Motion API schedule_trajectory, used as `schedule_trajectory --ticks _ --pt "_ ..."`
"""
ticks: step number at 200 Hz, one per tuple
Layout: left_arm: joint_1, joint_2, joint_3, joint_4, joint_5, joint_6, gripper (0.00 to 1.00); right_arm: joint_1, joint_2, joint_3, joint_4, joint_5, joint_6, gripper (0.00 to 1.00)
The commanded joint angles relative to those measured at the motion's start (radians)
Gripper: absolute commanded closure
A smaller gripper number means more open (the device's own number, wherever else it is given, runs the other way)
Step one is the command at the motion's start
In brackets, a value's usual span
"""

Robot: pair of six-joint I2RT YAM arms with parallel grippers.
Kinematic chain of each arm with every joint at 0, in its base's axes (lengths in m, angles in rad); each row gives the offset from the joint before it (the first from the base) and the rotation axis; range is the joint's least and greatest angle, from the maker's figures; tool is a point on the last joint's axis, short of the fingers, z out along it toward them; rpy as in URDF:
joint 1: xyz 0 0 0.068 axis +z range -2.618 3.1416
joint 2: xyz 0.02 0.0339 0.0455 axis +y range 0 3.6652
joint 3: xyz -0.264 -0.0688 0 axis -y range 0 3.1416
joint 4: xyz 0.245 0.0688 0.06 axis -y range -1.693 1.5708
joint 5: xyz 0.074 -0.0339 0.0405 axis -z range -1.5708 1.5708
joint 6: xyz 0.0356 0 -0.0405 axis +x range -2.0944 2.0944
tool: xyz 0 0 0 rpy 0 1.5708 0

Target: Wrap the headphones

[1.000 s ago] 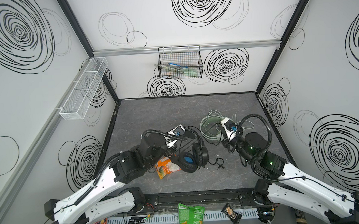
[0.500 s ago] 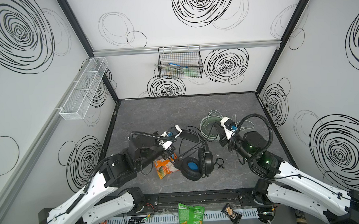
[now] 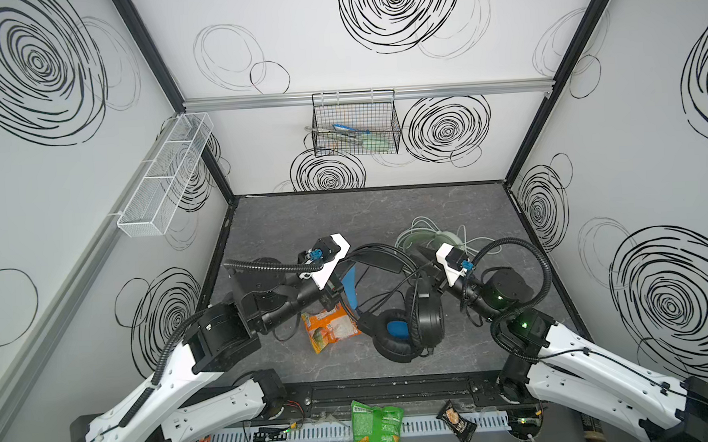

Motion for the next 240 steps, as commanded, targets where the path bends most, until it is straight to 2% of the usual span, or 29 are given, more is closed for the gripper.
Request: schedule_trajectory --ticks 1,51,96,180,213,240 --pt "0.006 -0.008 0.059 0.165 0.026 -0.080 1.00 -0.005 0.004 -0.002 0.083 -0.080 0.029 0.71" --pt "0.011 0.007 0.074 0.234 0.014 -0.138 1.00 -0.003 0.016 0.000 0.080 -0.137 0.073 0.68" --pt "0.020 0.020 0.093 0.270 0.017 -0.185 1.00 -0.005 0.002 -0.030 0.097 -0.121 0.090 0.68" --pt "0.038 0.046 0.125 0.349 0.122 -0.287 1.00 -0.005 0.041 -0.037 0.140 -0.090 0.112 0.65" --pt "0.041 0.057 0.139 0.329 0.158 -0.284 1.00 -0.006 0.045 -0.030 0.142 0.002 0.135 0.83" --pt "0.046 0.072 0.148 0.303 0.252 -0.284 1.00 -0.017 0.066 0.006 0.103 0.089 0.149 0.93"
